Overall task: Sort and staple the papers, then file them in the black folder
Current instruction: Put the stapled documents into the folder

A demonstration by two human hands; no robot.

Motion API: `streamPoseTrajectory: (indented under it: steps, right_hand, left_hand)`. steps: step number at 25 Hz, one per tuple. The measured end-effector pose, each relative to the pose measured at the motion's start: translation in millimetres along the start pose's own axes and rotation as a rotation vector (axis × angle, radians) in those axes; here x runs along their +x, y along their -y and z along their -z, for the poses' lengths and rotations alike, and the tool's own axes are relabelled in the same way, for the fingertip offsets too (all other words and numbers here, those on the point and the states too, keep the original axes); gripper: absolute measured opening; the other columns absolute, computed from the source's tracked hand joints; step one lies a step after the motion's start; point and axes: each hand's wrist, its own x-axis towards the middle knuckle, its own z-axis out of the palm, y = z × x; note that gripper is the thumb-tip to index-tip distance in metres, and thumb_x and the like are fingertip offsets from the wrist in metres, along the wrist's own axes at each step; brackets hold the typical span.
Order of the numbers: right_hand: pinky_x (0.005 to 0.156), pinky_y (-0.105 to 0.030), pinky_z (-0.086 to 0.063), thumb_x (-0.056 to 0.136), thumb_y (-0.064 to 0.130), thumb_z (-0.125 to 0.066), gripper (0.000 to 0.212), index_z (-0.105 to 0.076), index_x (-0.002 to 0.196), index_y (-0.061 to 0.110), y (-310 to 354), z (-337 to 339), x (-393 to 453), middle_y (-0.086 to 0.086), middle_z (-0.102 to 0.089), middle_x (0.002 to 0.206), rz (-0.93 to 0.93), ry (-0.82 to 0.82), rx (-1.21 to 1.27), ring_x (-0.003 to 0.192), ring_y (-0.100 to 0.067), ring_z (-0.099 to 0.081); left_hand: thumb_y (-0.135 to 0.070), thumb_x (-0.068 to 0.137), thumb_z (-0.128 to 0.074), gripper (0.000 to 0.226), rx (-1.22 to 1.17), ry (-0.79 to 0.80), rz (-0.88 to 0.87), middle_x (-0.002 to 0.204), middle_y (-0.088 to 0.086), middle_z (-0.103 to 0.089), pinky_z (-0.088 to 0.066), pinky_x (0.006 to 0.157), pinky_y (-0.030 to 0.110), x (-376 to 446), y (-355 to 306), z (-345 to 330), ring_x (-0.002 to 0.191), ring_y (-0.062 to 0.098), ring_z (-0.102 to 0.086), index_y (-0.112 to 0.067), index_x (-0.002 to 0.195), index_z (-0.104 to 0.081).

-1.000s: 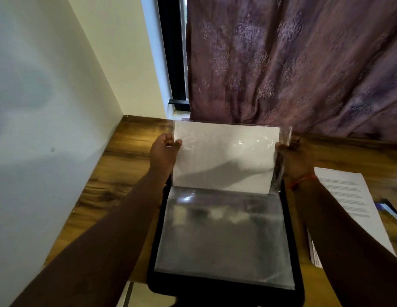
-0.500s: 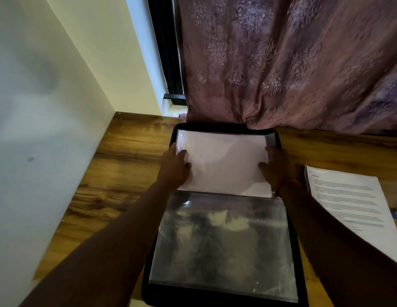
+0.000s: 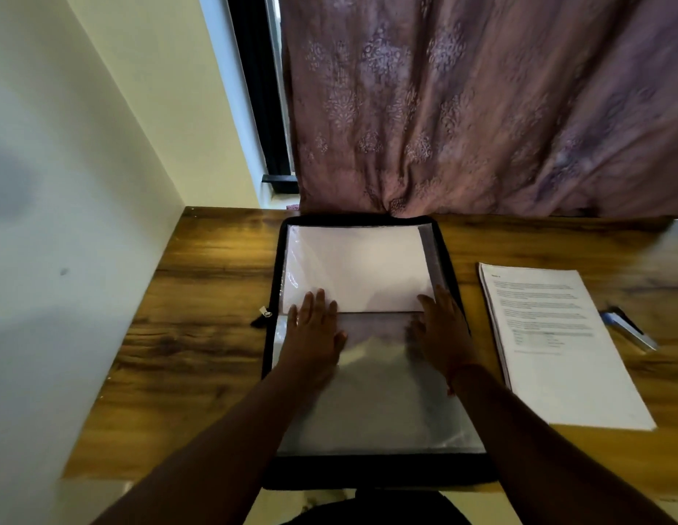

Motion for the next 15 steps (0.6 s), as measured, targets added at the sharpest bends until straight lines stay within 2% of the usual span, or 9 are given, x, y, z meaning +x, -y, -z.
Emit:
streamPoseTrajectory:
  steps: [4,6,10,12,15]
  right_hand:
    - [0.111,-0.044,-0.037,0.094,0.031,-0.055,0.042,-0.053,0.132,0.012,-8.3,10.1,-34.4,-0.015,-0.040,0.148,0.056,-0.022,-0.039,0.136,-0.033,-0.039]
    - [0.110,-0.044,-0.037,0.094,0.032,-0.054,0.043,-0.053,0.132,0.010,-19.8,19.2,-39.6,-0.017,-0.042,0.146,0.057,-0.011,-0.058,0.135,-0.034,-0.040]
    - [0.116,-0.044,-0.027,0.095,0.036,-0.054,0.058,-0.040,0.146,0.011,-51.2,39.2,-37.8,-0.015,-0.030,0.156,0.016,0.024,-0.067,0.143,-0.033,-0.028]
    - [0.117,-0.045,-0.024,0.096,0.041,-0.050,0.066,-0.028,0.152,0.017,-71.7,51.7,-37.5,-0.012,-0.022,0.159,0.004,0.048,-0.083,0.146,-0.032,-0.022]
    - [0.118,-0.049,-0.021,0.098,0.050,-0.040,0.066,-0.021,0.154,0.022,-117.4,72.0,-37.7,-0.010,-0.015,0.162,-0.027,0.074,-0.081,0.148,-0.031,-0.015]
  left_hand:
    - [-0.050,0.100,-0.029,0.067,0.048,0.030,-0.098,0.165,0.010,0.003,0.001,0.121,0.053,-20.2,-29.0,-3.3,0.151,0.029,0.008,-0.016,0.156,-0.016]
    - [-0.051,0.100,-0.029,0.068,0.043,0.051,-0.135,0.165,0.010,0.006,0.002,0.121,0.053,-21.7,-47.1,4.4,0.151,0.028,0.009,-0.018,0.157,-0.011]
    - [-0.053,0.100,-0.029,0.071,0.093,0.081,-0.187,0.165,0.010,0.005,0.000,0.121,0.052,-11.6,-83.0,13.5,0.152,0.029,0.006,-0.019,0.158,-0.005]
    - [-0.053,0.100,-0.030,0.072,0.099,0.069,-0.194,0.165,0.010,0.005,-0.001,0.121,0.052,-2.0,-107.5,14.0,0.152,0.029,0.006,-0.019,0.158,-0.004]
    - [-0.053,0.100,-0.030,0.071,0.076,0.062,-0.187,0.165,0.009,0.003,-0.001,0.122,0.051,17.2,-157.1,9.1,0.152,0.028,0.006,-0.019,0.158,-0.005]
